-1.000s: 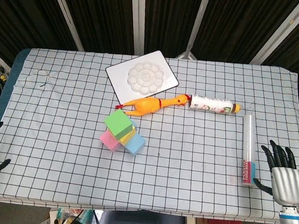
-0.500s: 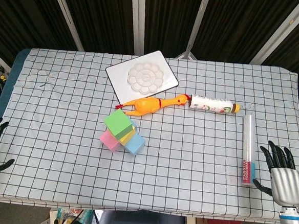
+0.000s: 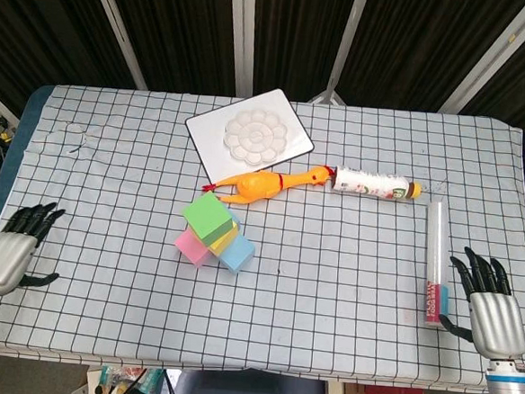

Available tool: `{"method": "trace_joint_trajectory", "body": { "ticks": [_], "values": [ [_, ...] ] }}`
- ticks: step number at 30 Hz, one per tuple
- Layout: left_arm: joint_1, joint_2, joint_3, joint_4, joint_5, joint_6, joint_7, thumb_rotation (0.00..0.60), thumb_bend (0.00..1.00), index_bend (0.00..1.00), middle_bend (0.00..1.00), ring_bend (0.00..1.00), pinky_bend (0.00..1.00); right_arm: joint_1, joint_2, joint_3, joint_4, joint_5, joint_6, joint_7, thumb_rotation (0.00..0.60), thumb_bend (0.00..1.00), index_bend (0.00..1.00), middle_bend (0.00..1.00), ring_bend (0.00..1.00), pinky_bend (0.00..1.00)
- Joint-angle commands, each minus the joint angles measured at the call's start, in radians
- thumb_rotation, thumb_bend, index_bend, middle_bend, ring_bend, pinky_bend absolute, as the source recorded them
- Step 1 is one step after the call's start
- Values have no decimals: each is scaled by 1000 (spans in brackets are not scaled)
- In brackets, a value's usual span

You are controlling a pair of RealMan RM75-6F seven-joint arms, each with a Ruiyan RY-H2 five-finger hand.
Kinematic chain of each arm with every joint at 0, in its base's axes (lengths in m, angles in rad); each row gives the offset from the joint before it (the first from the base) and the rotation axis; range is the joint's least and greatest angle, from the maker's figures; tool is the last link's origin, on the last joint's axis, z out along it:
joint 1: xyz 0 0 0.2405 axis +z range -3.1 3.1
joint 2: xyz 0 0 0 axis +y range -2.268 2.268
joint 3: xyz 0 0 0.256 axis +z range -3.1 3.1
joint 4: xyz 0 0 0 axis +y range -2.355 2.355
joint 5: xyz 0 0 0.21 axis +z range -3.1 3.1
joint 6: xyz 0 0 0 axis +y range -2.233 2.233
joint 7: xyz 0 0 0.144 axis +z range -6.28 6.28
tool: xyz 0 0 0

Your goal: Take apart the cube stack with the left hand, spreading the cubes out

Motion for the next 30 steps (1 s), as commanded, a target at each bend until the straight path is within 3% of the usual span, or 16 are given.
{"method": "trace_joint_trajectory", "body": {
  "ticks": [1, 11, 18, 30],
  "values": [
    [-128, 57, -9, -70, -33, -202, -72, 600, 74, 0, 0, 0, 0, 1, 5, -3, -4, 3, -6, 3, 600, 26, 142, 30, 103, 54],
    [-255, -41, -55, -136, -225, -303, 124, 600, 48, 0, 0, 0, 0, 2, 9, -1, -7, 10, -8, 7, 600, 26, 142, 30, 103, 54],
    [-310, -107, -66, -166, -311, -347, 122, 600, 43, 0, 0, 0, 0, 4, 12, -4, -6, 9, -12, 15, 600, 25, 142, 30, 103, 54],
    [-398, -266, -81, -91, -411, -326, 193, 600, 41, 0, 0, 0, 0, 2, 17, -1, -3, 12, -7, 35, 600, 26, 142, 30, 103, 54]
  ]
}}
